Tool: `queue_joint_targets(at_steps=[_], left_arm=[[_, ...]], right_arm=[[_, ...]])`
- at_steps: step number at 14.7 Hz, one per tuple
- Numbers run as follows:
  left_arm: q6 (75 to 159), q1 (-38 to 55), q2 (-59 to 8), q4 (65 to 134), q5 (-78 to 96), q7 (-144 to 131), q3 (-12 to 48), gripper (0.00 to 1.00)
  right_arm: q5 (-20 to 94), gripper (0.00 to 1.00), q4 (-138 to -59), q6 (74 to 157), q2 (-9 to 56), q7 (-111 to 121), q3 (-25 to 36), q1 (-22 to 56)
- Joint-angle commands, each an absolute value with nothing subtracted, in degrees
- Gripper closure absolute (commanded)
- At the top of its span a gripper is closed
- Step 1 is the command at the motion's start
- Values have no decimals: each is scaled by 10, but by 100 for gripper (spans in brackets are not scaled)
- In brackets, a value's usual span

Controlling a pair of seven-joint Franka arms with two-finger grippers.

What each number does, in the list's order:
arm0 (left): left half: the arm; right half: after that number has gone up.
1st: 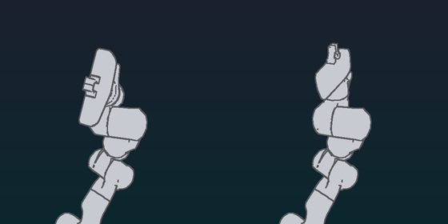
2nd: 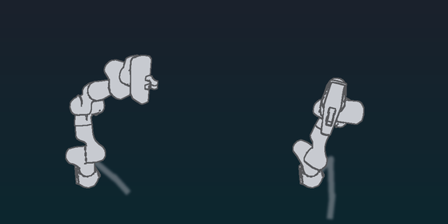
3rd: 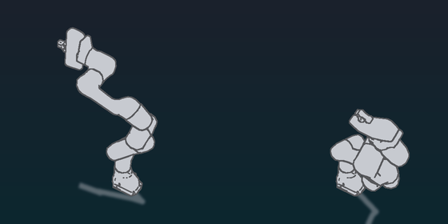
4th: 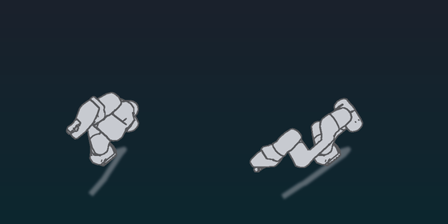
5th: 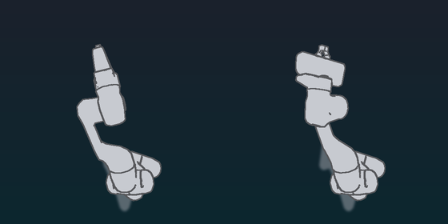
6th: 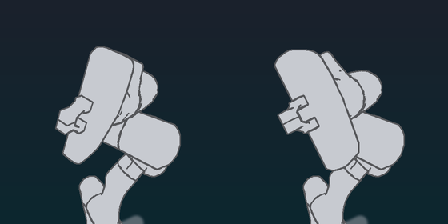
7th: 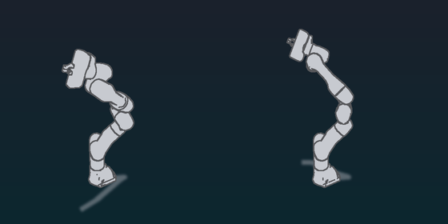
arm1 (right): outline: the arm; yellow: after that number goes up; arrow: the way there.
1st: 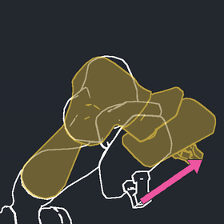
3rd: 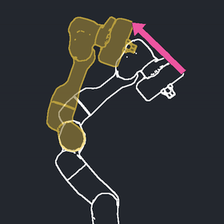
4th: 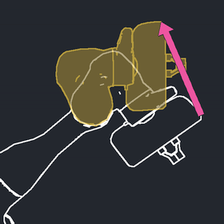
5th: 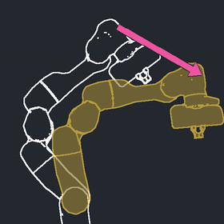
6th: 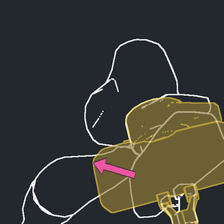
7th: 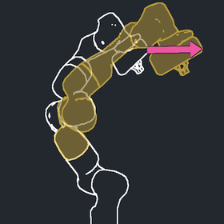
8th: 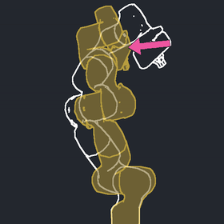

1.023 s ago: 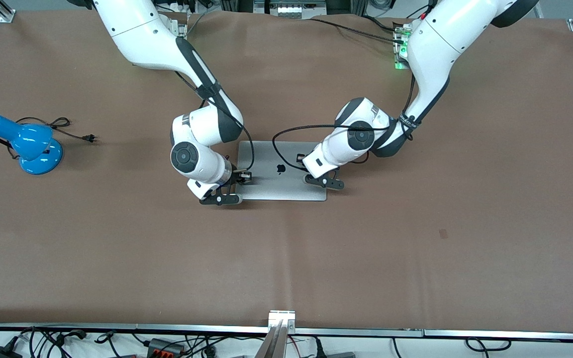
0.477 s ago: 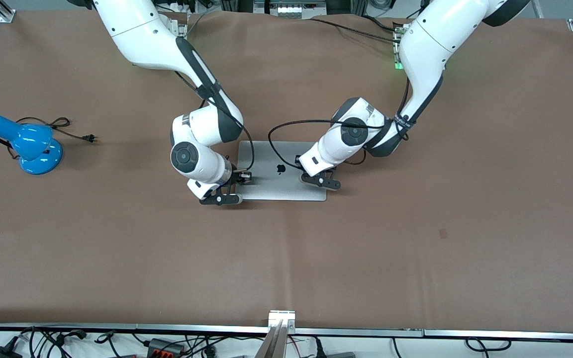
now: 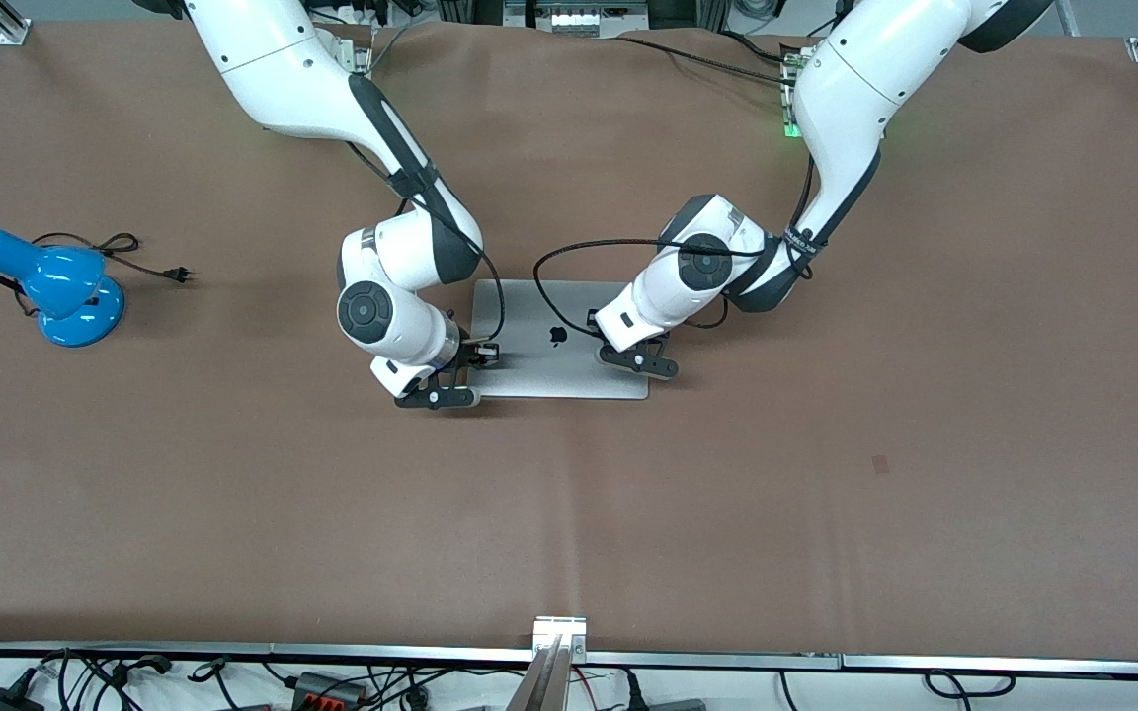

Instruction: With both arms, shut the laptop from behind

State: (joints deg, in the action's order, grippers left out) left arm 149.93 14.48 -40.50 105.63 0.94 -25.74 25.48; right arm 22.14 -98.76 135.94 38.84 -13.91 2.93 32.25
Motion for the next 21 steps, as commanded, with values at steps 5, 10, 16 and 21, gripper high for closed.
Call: queue_joint_targets(at_steps=[5,10,16,21], left_arm=[[1389,135,-346,1045,-8,-275,251,100],[1217,117,-233,1045,-7,-289,252,100],[1097,73,-122,1044,0,-289,252,100],[1004,5,-73,988,1,-283,251,100]], right_arm=[[211,100,-979,1285,341,-140,77,328],[187,100,-977,1187,279,-90,152,325],[162,0,-913,1030,220,-61,253,325],[132,0,-759,886,220,-53,323,322]])
